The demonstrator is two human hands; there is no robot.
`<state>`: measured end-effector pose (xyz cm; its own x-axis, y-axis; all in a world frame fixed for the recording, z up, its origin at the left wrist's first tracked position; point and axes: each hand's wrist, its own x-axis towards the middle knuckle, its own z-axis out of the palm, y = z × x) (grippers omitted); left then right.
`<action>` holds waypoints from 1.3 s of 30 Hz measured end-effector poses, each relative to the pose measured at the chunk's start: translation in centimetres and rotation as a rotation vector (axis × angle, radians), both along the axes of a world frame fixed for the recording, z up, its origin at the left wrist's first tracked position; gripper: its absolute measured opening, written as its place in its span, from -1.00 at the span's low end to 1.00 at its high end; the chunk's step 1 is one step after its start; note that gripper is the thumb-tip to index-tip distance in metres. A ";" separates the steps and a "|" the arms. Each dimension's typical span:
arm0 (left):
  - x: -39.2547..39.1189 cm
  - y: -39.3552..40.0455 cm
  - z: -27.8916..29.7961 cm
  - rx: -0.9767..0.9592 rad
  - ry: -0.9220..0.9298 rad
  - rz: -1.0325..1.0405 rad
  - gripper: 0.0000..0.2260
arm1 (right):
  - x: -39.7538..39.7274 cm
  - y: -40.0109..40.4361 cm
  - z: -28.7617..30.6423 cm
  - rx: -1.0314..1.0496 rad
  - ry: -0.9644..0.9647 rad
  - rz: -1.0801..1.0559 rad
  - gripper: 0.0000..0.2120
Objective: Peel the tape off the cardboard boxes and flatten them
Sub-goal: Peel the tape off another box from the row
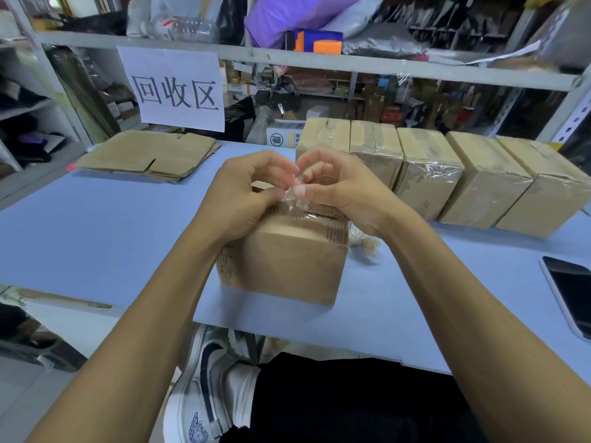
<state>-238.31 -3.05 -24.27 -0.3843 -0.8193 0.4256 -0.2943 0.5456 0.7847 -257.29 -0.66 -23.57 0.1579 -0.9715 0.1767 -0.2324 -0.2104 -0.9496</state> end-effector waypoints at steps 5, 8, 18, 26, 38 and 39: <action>-0.6 -0.6 -0.4 0.032 -0.083 0.109 -0.82 | 0.1 0.4 -0.3 -0.066 -0.028 -0.031 -0.89; -0.6 -0.3 -0.4 0.009 -0.133 -0.004 -0.93 | -0.2 0.7 -0.3 -0.049 -0.017 -0.063 -0.93; -0.6 -0.6 -0.6 0.031 -0.117 -0.068 -0.83 | 0.3 1.5 -0.4 -0.171 0.137 -0.125 -0.90; -0.3 -0.7 -0.6 0.063 -0.034 -0.029 -0.83 | 1.0 2.1 0.3 -0.306 0.499 -0.278 -0.92; 0.0 -0.4 -0.5 0.095 -0.029 -0.117 -0.71 | 2.1 2.2 0.3 0.072 -0.362 -0.166 -0.86; -0.1 -0.6 -0.6 0.094 -0.024 -0.117 -0.74 | 1.9 2.3 0.2 0.040 -0.276 -0.179 -0.86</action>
